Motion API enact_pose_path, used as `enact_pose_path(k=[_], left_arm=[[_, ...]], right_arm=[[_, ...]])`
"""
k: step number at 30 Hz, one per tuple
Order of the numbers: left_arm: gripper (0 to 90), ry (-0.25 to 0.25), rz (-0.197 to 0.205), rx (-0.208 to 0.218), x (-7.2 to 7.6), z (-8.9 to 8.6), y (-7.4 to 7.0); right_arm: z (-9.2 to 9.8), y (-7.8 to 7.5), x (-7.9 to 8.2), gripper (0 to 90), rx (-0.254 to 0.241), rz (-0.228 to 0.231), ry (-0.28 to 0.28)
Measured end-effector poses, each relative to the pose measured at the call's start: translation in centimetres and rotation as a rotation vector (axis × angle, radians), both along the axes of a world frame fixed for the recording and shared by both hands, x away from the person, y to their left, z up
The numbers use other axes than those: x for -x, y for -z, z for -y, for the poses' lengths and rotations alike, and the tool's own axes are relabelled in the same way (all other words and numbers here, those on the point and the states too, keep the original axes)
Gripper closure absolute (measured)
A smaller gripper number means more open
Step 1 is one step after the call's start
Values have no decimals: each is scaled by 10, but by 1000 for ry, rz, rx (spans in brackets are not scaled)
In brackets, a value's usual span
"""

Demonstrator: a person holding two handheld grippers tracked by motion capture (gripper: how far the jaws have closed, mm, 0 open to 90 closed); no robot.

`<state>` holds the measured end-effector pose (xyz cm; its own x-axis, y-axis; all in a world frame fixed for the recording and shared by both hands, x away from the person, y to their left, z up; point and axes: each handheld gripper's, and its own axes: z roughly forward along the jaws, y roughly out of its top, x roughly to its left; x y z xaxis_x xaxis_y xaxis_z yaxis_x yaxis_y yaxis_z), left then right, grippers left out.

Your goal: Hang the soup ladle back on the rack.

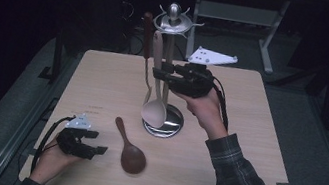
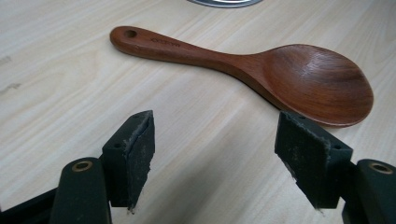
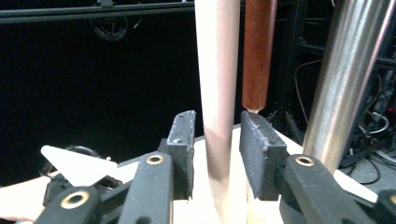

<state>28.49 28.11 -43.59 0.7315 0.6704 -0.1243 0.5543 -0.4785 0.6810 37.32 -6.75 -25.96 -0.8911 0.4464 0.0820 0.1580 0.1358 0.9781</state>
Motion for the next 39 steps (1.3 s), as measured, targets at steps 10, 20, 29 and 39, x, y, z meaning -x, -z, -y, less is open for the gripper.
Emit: enact_pose_path(k=[10, 20, 29, 39], left_arm=[[304, -1, 1, 4, 0, 0, 0], [333, -9, 11, 4, 1, 0, 1], [410, -10, 8, -3, 2, 0, 0], [497, -7, 9, -6, 3, 3, -1]], right_arm=[[17, 10, 8, 460, 17, -8, 8], [41, 39, 16, 386, 64, -52, 41], [61, 82, 29, 346, 167, -125, 76], [87, 125, 39, 322, 217, -213, 127]])
